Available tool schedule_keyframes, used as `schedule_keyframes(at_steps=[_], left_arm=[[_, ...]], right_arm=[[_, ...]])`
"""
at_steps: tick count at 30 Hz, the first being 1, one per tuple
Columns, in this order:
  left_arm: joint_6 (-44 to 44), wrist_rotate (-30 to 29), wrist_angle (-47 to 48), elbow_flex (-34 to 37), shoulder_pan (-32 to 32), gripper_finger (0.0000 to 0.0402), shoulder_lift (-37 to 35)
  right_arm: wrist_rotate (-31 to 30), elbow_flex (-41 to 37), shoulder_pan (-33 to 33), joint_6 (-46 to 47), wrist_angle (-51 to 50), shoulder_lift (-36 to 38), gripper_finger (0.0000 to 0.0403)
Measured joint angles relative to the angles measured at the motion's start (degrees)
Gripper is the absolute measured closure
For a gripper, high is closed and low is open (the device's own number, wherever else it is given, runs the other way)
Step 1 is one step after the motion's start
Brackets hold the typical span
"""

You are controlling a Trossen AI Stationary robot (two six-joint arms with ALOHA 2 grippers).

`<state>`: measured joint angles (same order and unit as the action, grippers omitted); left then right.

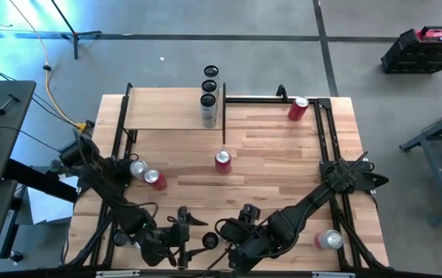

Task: Place canned beverage on shelf
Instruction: Put the middle pink soda can on the shelf

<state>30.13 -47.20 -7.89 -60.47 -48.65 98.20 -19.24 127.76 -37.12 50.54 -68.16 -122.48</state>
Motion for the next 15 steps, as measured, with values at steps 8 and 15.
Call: schedule_keyframes(at_steps=[8, 15], left_arm=[[-2.75, -1.61, -7.06, 0.0, -0.27, 0.0053, 3.81], [-2.3, -3.02, -7.01, 0.0, -0.21, 0.0053, 6.53]], right_arm=[[0.04, 0.0, 0.0, 2.12, 0.0, 0.0, 0.0041], [0.04, 0.0, 0.0, 2.58, 0.0, 0.0, 0.0041]])
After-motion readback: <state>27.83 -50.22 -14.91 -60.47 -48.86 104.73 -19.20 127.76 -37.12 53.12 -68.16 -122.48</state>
